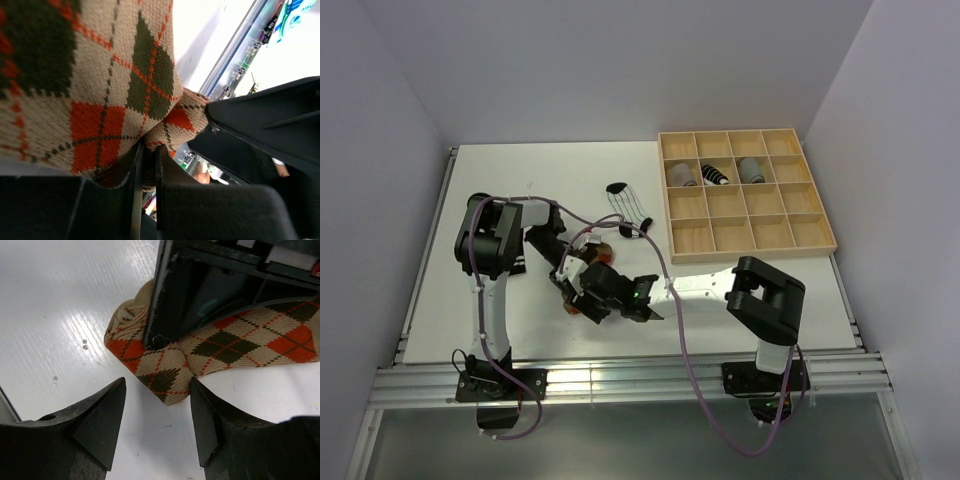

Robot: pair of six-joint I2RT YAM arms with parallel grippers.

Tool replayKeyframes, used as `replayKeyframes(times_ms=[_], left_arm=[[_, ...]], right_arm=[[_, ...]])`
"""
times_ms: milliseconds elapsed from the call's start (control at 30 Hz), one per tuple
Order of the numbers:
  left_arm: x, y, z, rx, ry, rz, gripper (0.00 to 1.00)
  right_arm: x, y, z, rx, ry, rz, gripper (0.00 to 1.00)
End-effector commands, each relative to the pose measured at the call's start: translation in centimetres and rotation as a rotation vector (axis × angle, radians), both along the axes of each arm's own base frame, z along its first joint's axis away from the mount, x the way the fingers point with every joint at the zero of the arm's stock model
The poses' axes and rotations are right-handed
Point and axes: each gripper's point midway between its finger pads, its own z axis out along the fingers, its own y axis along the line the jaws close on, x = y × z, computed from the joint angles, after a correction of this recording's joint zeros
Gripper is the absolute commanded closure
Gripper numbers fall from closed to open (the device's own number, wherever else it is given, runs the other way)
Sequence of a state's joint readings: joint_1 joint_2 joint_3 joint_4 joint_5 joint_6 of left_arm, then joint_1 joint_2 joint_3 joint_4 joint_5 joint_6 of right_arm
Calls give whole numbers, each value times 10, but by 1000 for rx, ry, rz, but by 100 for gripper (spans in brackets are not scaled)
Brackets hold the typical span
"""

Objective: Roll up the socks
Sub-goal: Roll the sock at the center of the board.

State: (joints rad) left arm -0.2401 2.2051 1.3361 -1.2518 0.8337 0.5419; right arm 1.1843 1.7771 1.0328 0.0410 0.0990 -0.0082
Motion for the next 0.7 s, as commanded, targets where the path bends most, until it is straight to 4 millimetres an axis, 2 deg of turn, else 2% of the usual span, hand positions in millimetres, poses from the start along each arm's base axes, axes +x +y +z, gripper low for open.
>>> replayKeyframes(times_ms=[0, 167, 667], left_arm=[[17, 23, -42, 67, -160, -130, 100], [16, 23, -42, 58, -141, -142, 100], [20, 22, -38, 43, -120, -163, 100]], right_arm=[[8, 14, 14, -27, -122, 36, 39], [5, 20, 8, -71, -155, 51, 39], [-4, 29, -33, -163, -139, 113, 37]])
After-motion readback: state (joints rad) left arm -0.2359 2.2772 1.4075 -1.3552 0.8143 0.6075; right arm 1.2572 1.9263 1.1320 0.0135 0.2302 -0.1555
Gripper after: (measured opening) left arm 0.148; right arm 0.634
